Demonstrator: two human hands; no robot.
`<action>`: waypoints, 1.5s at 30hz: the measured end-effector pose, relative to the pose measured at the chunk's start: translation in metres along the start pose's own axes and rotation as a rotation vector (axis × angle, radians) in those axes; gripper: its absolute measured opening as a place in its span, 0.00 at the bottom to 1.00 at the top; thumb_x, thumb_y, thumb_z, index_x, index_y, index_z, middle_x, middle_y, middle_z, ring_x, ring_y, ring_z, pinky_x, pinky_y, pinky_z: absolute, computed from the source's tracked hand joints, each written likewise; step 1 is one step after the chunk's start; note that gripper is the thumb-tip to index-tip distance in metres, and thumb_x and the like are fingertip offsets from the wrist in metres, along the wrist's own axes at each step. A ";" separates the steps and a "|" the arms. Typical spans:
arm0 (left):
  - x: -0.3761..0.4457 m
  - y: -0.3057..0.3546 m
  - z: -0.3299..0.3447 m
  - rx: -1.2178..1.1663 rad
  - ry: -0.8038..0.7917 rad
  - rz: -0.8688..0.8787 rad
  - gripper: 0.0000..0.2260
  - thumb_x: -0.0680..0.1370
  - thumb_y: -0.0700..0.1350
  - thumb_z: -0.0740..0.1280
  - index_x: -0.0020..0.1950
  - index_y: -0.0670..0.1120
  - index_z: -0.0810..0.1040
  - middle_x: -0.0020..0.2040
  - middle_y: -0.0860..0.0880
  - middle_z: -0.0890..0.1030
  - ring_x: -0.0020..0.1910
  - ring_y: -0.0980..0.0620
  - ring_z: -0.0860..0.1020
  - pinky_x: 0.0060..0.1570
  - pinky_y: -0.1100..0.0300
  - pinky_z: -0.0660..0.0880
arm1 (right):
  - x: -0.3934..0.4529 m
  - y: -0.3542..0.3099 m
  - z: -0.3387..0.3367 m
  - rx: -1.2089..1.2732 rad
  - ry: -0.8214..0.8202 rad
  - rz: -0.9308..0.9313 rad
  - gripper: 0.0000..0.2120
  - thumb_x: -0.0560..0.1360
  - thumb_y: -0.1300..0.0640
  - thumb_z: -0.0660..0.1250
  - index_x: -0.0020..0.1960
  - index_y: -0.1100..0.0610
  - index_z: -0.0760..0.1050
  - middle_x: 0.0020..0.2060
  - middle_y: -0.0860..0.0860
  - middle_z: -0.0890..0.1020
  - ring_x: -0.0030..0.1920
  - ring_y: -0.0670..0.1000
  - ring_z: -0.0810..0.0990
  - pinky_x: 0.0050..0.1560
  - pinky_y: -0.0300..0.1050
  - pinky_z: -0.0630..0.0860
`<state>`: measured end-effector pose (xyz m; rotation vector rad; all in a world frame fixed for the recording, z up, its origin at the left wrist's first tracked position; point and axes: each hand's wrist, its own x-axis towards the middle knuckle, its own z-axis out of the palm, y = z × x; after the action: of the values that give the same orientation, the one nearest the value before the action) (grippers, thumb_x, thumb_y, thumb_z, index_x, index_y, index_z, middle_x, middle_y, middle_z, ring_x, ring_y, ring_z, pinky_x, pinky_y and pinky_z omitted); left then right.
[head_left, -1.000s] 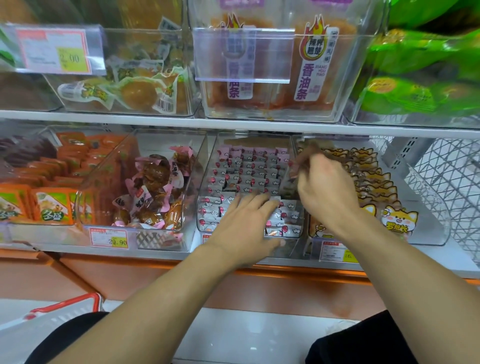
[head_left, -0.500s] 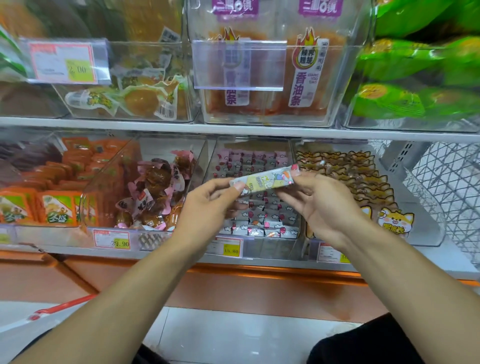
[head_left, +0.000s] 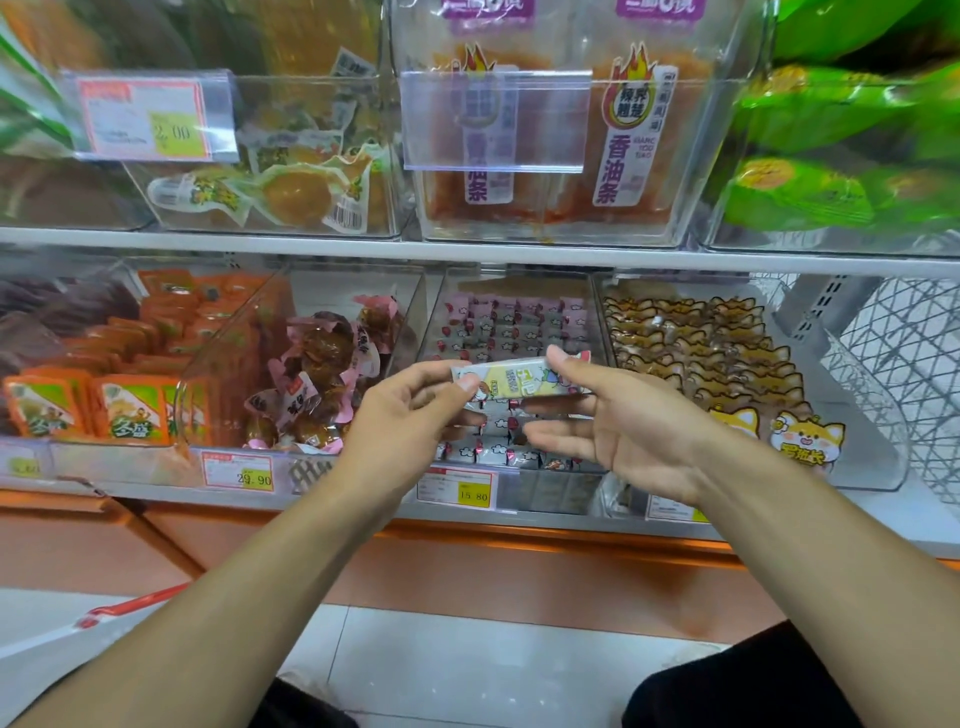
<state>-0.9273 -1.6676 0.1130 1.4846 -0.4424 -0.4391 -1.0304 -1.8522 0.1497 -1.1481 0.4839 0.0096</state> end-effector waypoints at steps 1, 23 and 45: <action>0.000 0.000 0.000 -0.007 -0.003 -0.007 0.09 0.78 0.47 0.71 0.58 0.49 0.83 0.51 0.47 0.87 0.49 0.44 0.85 0.52 0.52 0.81 | 0.000 0.000 0.000 -0.004 0.004 -0.007 0.20 0.74 0.50 0.74 0.62 0.61 0.80 0.52 0.61 0.86 0.49 0.60 0.87 0.47 0.49 0.84; -0.007 0.014 0.012 -0.342 -0.044 -0.126 0.11 0.79 0.35 0.67 0.61 0.42 0.80 0.57 0.40 0.84 0.51 0.44 0.84 0.47 0.59 0.82 | 0.003 0.003 -0.001 0.042 -0.035 -0.111 0.14 0.79 0.57 0.69 0.61 0.64 0.79 0.54 0.59 0.86 0.56 0.56 0.86 0.56 0.47 0.83; -0.008 0.008 0.015 -0.320 0.014 -0.118 0.13 0.75 0.30 0.70 0.56 0.43 0.81 0.54 0.41 0.85 0.48 0.44 0.85 0.46 0.61 0.82 | 0.004 0.003 -0.003 0.123 0.030 -0.139 0.18 0.72 0.66 0.72 0.61 0.64 0.74 0.53 0.62 0.86 0.53 0.56 0.87 0.49 0.44 0.84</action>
<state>-0.9422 -1.6759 0.1217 1.2052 -0.2600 -0.5649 -1.0282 -1.8544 0.1445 -1.0602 0.4252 -0.1562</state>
